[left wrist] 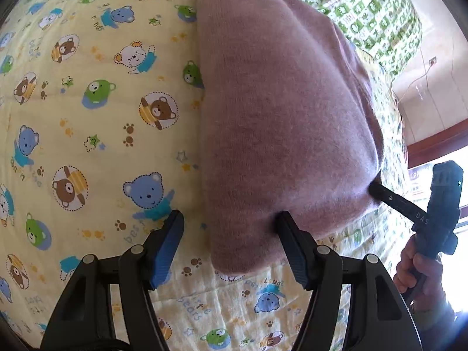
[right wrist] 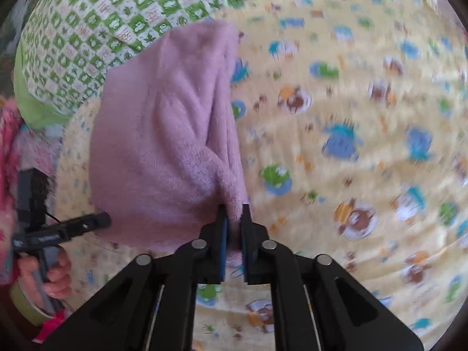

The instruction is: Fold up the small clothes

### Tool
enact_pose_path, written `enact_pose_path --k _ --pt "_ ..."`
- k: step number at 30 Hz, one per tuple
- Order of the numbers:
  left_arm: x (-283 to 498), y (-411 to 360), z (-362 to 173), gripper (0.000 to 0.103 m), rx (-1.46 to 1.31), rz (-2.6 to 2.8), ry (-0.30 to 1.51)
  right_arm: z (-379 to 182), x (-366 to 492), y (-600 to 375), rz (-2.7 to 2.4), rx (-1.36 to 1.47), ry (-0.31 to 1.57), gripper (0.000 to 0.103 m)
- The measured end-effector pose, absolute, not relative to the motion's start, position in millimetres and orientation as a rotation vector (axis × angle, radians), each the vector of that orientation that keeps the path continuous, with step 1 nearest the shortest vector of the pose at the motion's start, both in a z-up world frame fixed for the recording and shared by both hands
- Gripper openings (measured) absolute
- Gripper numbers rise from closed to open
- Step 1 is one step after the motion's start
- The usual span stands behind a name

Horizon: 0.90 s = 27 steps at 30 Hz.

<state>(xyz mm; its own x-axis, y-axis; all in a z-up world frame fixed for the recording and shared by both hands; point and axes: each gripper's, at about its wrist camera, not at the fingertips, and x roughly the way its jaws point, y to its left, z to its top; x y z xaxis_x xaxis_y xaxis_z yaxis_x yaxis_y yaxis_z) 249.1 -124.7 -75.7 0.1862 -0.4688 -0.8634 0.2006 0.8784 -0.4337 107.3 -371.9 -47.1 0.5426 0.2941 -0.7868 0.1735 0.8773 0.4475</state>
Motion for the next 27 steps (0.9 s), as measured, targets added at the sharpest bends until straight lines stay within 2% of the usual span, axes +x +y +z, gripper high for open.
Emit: enact_pose_path --k 1,3,5,7,9,13,15,17,27 --pt "249.5 -123.9 -75.0 0.067 -0.246 -0.481 1.305 -44.1 104.6 -374.1 0.068 0.534 1.004 0.026" --pt "251.3 -120.9 -72.7 0.067 -0.258 -0.482 1.303 -35.9 99.1 -377.2 0.063 0.559 0.974 0.038" --pt "253.0 -115.6 -71.6 0.067 -0.271 -0.477 1.298 -27.9 99.9 -378.6 0.068 0.574 0.942 0.045" --pt "256.7 -112.6 -70.3 0.067 -0.295 -0.473 1.294 -21.8 107.8 -381.3 0.097 0.607 0.914 0.059" --pt "264.6 -118.1 -67.5 0.067 -0.315 -0.479 1.299 -18.1 119.1 -381.7 0.113 0.630 0.888 0.067" --pt "273.9 -120.2 -45.5 0.067 -0.337 -0.501 1.242 -14.4 154.3 -381.4 0.130 0.655 0.863 0.069" --pt "279.4 -119.5 -36.2 0.072 -0.356 -0.512 1.226 -17.4 171.7 -383.6 0.130 0.666 0.855 0.073" --pt "287.3 -120.4 -33.6 0.073 -0.357 -0.505 1.223 -23.3 188.2 -386.2 0.128 0.692 0.868 0.073" --pt "331.3 -122.7 -60.0 0.077 -0.434 -0.479 1.271 -46.0 228.0 -384.0 0.168 0.672 0.949 0.073"
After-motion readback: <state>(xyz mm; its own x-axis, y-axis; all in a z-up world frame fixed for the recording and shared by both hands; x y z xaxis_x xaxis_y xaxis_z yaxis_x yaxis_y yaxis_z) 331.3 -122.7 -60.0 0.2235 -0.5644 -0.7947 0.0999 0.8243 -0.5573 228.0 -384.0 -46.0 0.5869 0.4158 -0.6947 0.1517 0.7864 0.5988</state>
